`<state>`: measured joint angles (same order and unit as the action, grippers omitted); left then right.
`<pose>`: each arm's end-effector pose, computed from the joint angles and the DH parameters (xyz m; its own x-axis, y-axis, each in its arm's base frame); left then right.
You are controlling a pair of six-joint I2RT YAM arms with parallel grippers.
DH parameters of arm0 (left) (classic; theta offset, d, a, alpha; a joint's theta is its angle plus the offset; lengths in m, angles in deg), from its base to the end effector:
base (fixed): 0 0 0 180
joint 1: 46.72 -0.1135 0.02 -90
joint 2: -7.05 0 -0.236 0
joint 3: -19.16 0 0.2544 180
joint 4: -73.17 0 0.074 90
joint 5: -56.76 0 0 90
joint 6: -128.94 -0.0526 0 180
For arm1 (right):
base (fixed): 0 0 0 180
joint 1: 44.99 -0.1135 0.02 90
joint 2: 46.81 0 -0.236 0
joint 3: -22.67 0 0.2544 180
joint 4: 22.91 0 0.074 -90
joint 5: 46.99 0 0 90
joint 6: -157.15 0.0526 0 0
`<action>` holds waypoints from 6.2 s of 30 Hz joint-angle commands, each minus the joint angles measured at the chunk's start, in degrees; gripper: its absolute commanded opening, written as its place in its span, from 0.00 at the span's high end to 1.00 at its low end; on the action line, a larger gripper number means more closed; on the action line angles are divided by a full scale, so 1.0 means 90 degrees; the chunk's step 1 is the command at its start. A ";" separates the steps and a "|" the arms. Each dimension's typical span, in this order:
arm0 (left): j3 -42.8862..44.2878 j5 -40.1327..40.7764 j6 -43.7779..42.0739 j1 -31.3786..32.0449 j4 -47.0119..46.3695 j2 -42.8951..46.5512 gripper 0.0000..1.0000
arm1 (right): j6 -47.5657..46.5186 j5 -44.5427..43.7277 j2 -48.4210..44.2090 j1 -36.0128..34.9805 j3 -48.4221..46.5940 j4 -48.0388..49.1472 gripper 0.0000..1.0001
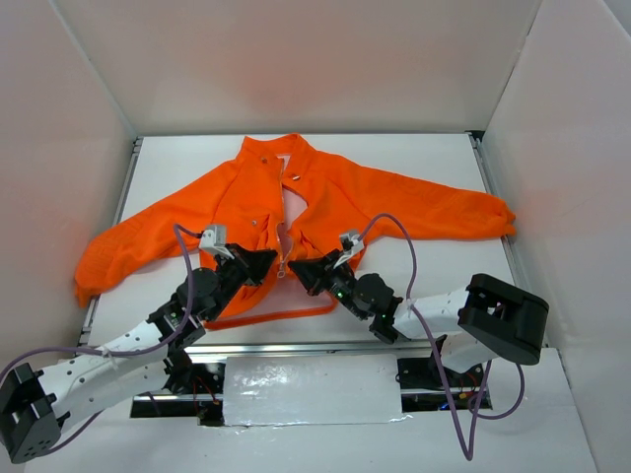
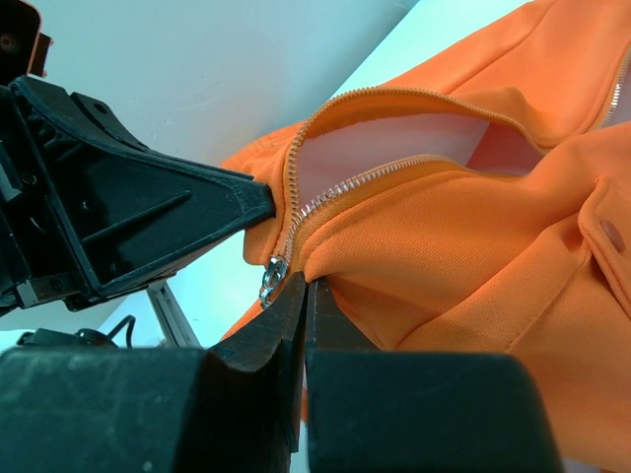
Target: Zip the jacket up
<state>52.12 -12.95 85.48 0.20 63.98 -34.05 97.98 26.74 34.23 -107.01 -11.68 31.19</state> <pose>0.1618 -0.1463 0.2349 -0.3168 -0.6580 -0.6831 0.3174 0.6051 -0.7301 0.1449 0.2414 0.1776 -0.3157 0.4544 -0.8330 -0.6470 0.5390 0.5392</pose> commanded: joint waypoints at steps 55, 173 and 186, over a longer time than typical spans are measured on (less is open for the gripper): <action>0.0032 -0.0390 -0.0943 0.0002 -0.0618 -0.0091 1.00 | -0.0037 -0.0438 -0.0586 -0.0042 -0.0424 -0.1092 1.00; 0.0228 0.0294 -0.1392 0.0295 -0.0852 -0.0345 1.00 | 0.0823 -0.1190 -0.1133 -0.0384 -0.1214 -0.3367 1.00; 0.0159 0.0070 -0.1392 0.0305 -0.0959 -0.0345 1.00 | 0.0784 -0.1170 -0.1142 -0.0228 -0.1253 -0.3367 1.00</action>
<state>53.38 -10.48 73.59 2.56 61.16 -38.09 105.61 16.88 25.64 -109.44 -21.58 -1.22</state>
